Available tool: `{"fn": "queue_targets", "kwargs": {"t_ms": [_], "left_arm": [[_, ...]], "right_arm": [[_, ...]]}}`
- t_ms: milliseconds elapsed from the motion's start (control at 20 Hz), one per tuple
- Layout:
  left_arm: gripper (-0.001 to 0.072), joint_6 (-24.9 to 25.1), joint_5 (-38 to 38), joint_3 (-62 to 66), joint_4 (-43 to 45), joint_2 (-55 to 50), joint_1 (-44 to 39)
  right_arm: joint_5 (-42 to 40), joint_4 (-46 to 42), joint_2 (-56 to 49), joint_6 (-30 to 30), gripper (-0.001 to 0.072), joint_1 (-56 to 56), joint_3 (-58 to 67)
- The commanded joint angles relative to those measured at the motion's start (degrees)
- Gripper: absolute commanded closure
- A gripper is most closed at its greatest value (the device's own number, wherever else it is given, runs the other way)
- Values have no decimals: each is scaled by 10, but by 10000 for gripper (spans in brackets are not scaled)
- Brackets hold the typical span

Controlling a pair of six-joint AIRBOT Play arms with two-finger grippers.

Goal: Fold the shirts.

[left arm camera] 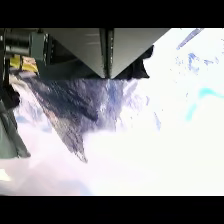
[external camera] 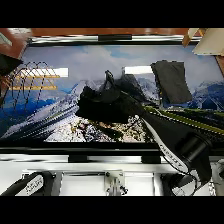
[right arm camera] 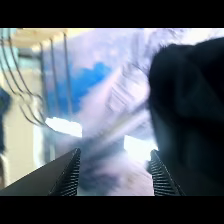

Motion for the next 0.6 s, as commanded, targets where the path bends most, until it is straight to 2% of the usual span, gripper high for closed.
{"fn": "queue_targets", "kwargs": {"t_ms": [0,100,200,300,400,550], "left_arm": [[675,3,-5,-16,1,3,-6],[675,6,-5,-17,1,3,-6],[674,6,-5,-17,1,3,-7],[674,6,-5,-17,1,3,-7],[675,6,-5,-17,1,3,-7],[675,6,-4,-17,0,3,-7]], "right_arm": [[-178,-140,38,-10,154,-58,0],[-317,-281,71,17,154,-117,0],[-429,-381,87,29,41,-184,0],[-476,-356,79,21,41,-246,-11],[-464,-278,59,0,41,-282,-32],[-428,-179,13,-53,41,-276,-35]]}}
